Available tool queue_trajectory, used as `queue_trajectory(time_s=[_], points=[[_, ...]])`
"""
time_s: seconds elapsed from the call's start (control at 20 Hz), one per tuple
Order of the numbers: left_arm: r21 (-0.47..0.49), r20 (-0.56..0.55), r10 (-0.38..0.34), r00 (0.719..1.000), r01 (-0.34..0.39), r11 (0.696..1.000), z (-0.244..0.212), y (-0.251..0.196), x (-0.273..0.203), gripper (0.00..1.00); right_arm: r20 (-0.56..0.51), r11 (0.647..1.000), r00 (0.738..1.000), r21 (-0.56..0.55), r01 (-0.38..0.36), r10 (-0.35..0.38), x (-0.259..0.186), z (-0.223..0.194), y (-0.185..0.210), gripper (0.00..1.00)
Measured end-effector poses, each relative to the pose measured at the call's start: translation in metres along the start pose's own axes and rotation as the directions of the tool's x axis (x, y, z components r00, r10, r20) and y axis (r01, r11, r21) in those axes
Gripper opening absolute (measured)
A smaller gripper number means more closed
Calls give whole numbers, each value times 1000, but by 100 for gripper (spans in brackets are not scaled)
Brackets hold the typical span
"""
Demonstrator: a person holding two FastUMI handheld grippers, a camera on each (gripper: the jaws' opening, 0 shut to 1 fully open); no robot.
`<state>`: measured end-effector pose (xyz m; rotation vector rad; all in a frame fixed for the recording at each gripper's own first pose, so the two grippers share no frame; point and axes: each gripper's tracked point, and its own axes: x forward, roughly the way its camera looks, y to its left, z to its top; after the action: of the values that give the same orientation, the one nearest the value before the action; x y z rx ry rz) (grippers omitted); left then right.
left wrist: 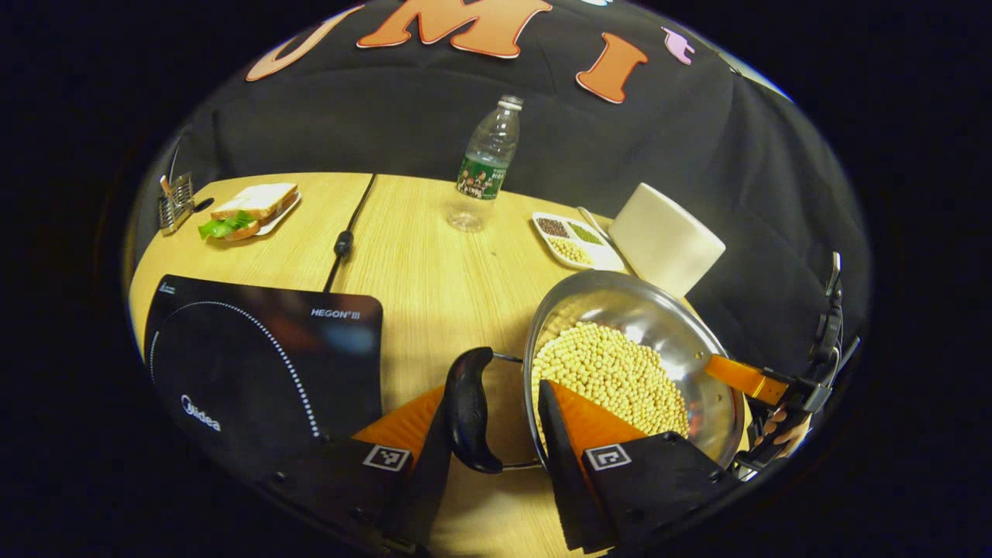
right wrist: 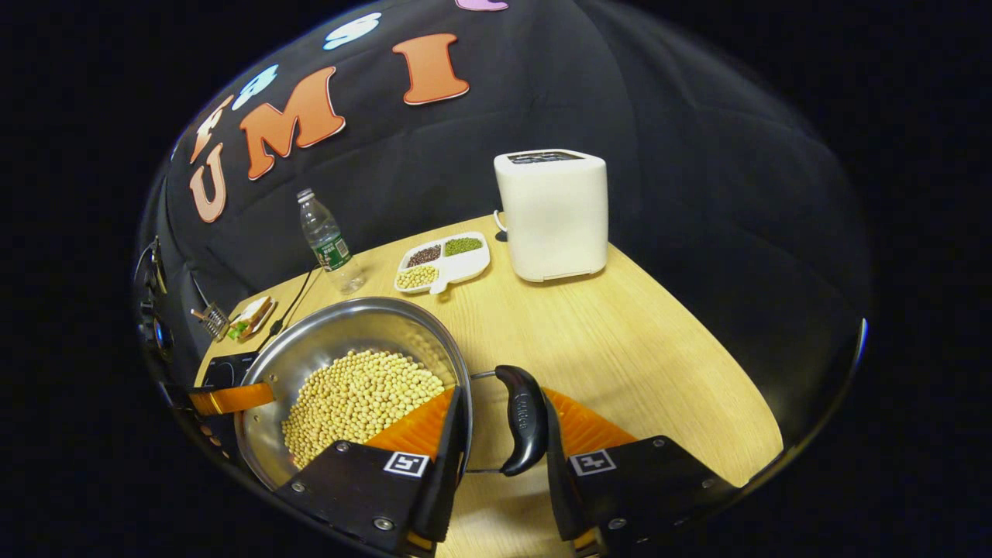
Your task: First push the handle of the pot to place it horizontally, then grasp the pot with both hands and set it on the induction cooktop.
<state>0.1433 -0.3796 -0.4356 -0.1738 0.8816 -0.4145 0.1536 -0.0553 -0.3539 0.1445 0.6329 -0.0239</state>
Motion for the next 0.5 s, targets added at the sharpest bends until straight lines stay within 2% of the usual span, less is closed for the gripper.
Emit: queue_trajectory(time_s=[0.1,0.2,0.45,0.5], points=[[-4,-17,8,1000,-8,1000,-2,0,0,68,-1,1000,1000,31,3,-3,-1,3,1,50],[-31,-39,11,999,-12,999,-1,-1,1,61,-6,999,1000,54,10,-9,-2,2,0,49],[-37,-82,24,996,-27,999,-4,5,-2,59,-4,997,1000,73,16,-15,-22,6,9,47],[-30,-73,26,997,-28,999,1,6,-8,59,-10,997,1000,83,10,-9,-25,6,13,42]])
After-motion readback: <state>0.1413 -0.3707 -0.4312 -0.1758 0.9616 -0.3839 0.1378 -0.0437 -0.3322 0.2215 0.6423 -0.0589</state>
